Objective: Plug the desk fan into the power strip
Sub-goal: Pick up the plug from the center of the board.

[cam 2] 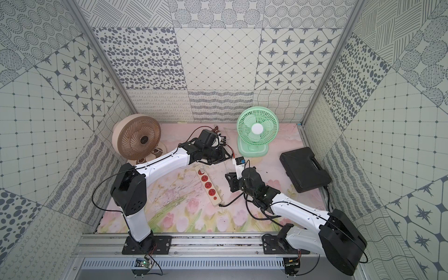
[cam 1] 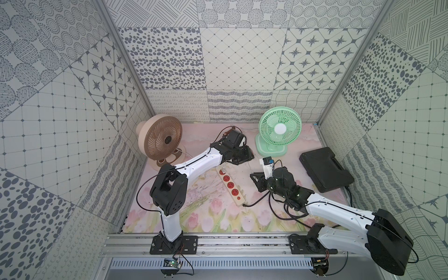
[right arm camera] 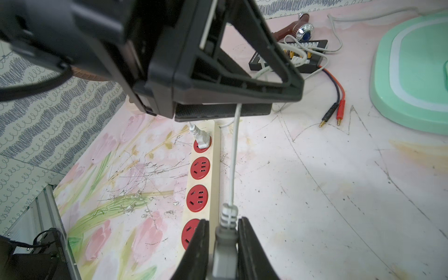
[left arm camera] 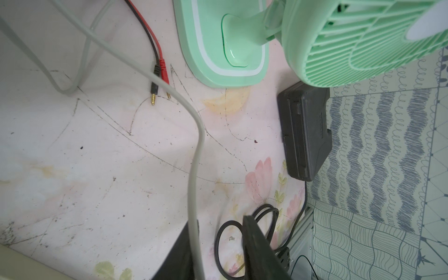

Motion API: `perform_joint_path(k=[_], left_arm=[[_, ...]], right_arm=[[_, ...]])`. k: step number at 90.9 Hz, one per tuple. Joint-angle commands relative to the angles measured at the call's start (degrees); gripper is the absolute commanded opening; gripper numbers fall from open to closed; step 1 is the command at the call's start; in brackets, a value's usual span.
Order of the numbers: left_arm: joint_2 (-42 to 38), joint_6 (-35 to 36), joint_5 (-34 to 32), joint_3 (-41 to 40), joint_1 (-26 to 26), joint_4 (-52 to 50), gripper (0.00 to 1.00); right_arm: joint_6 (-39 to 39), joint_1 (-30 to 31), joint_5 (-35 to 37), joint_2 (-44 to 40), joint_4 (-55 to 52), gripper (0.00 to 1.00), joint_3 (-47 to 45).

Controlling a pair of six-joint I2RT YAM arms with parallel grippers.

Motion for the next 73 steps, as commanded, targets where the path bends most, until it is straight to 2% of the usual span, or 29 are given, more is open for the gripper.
perform_joint_path(k=[1, 14, 27, 35, 41, 48, 63, 66, 73], left_arm=[[0.2, 1.1, 2.1, 1.0, 1.6, -1.9, 0.30], [0.4, 1.1, 2.9, 1.2, 2.4, -1.8, 0.19], [0.7, 1.5, 3.9, 1.5, 2.9, -1.8, 0.00], [0.9, 2.3, 4.7, 2.3, 3.0, -1.8, 0.00], [0.6, 3.1, 5.1, 2.4, 2.9, -1.4, 0.00], [-0.2, 4.4, 4.9, 2.5, 2.9, -1.1, 0.00], [-2.5, 7.5, 4.8, 1.7, 2.2, 0.1, 0.00], [-3.0, 8.2, 4.6, 1.4, 1.8, 0.4, 0.00], [-4.2, 10.1, 3.6, 1.0, 0.8, 0.6, 0.00]], right_arm=[[-1.0, 0.3, -0.4, -0.5, 2.2, 0.09, -1.0], [-0.7, 0.3, -0.7, -0.3, 2.6, 0.09, -1.1], [-0.6, 0.3, -1.2, -0.1, 2.7, 0.09, -1.1], [-0.7, 0.4, -1.5, -0.1, 2.6, 0.10, -1.1], [-0.6, 0.4, -1.8, -0.2, 2.3, 0.30, -0.8], [-0.4, 0.4, -2.7, -0.4, 0.0, 0.44, 0.3], [-0.6, 0.3, -4.3, -1.2, -9.5, 0.93, 5.6], [0.0, 0.2, -4.1, -1.5, -11.2, 0.97, 6.1], [3.7, -0.8, -2.3, -1.7, -14.5, 0.97, 7.8]])
